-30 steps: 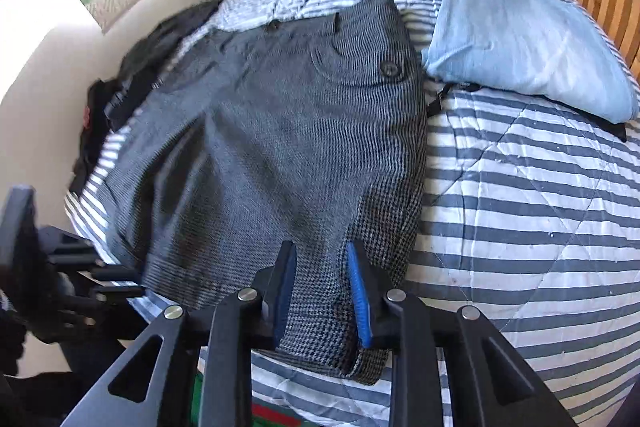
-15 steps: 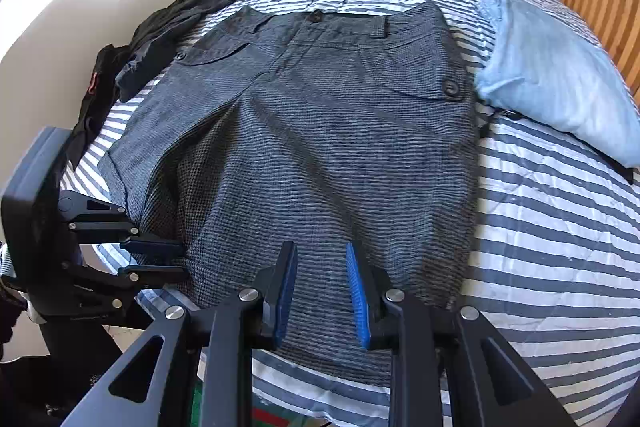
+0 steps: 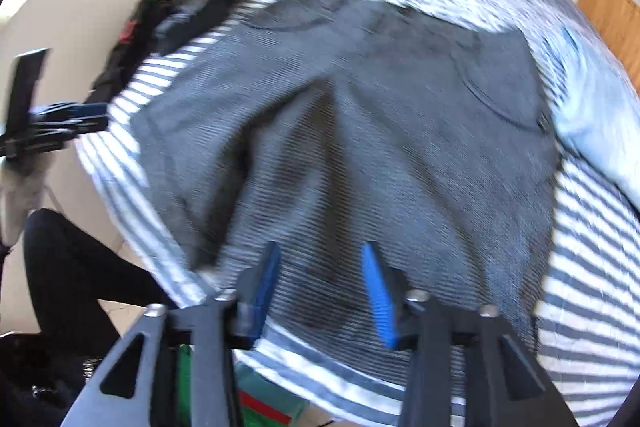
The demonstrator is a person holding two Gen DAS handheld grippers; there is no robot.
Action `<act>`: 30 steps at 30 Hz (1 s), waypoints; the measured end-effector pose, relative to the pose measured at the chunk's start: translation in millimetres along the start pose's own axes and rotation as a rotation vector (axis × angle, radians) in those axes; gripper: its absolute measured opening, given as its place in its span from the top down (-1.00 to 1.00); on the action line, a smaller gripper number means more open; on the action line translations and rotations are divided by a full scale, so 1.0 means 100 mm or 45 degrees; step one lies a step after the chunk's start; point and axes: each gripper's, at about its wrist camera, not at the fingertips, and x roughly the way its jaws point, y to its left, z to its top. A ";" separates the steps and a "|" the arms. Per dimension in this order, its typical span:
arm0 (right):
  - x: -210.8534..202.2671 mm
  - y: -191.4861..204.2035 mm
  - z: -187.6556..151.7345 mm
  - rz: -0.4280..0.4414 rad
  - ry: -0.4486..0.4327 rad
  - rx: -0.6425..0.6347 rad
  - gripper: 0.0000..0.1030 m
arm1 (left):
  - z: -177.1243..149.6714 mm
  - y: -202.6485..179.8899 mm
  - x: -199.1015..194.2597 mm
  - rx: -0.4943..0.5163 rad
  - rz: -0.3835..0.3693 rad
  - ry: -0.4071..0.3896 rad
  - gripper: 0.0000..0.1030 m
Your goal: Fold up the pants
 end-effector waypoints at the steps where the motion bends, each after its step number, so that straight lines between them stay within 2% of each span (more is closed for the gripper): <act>1: -0.01 0.16 0.03 0.026 -0.019 -0.049 -0.01 | -0.05 0.01 0.07 -0.005 0.000 0.012 0.02; 4: 0.04 0.60 0.07 0.043 -0.030 -0.183 -0.02 | -0.15 -0.01 0.18 -0.013 -0.011 0.029 0.01; 8: 0.32 1.07 0.11 -0.054 -0.011 -0.354 -0.04 | -0.16 -0.06 0.31 -0.016 -0.042 0.042 0.00; 11: 0.50 1.21 0.12 -0.122 0.020 -0.405 -0.04 | -0.16 -0.11 0.33 -0.016 -0.037 0.041 -0.02; 15: 0.58 1.27 0.11 -0.285 0.011 -0.465 -0.02 | -0.16 -0.10 0.33 -0.053 -0.037 0.027 -0.02; 16: 0.57 1.24 0.12 -0.274 0.011 -0.445 0.04 | -0.16 -0.11 0.33 -0.054 -0.037 0.020 -0.02; 17: 0.55 1.19 0.13 -0.254 0.010 -0.417 0.25 | -0.17 -0.11 0.33 -0.054 -0.033 0.013 -0.01; 18: 0.53 1.15 0.15 -0.232 0.020 -0.385 0.54 | -0.17 -0.13 0.34 -0.056 -0.033 0.011 -0.01; 19: 0.50 1.11 0.18 -0.206 0.027 -0.350 0.68 | -0.16 -0.16 0.35 -0.058 -0.041 0.010 0.00; 20: 0.48 1.08 0.20 -0.177 0.027 -0.317 0.82 | -0.16 -0.20 0.36 -0.049 -0.044 0.010 0.03; 21: 0.44 1.06 0.21 -0.157 0.022 -0.296 0.84 | -0.15 -0.26 0.39 -0.029 -0.037 0.015 0.12; 23: 0.36 1.02 0.23 -0.132 0.002 -0.269 0.89 | -0.12 -0.41 0.41 0.027 0.005 0.018 0.59; 24: 0.31 1.01 0.24 -0.114 -0.009 -0.251 0.90 | -0.10 -0.45 0.39 0.053 0.029 0.010 0.75; 27: 0.18 0.92 0.33 -0.063 -0.040 -0.192 0.92 | 0.01 -0.48 0.23 0.070 0.077 -0.011 0.85; 30: 0.00 0.83 0.44 -0.002 -0.090 -0.115 0.93 | 0.11 -0.42 -0.13 0.094 0.163 -0.084 0.88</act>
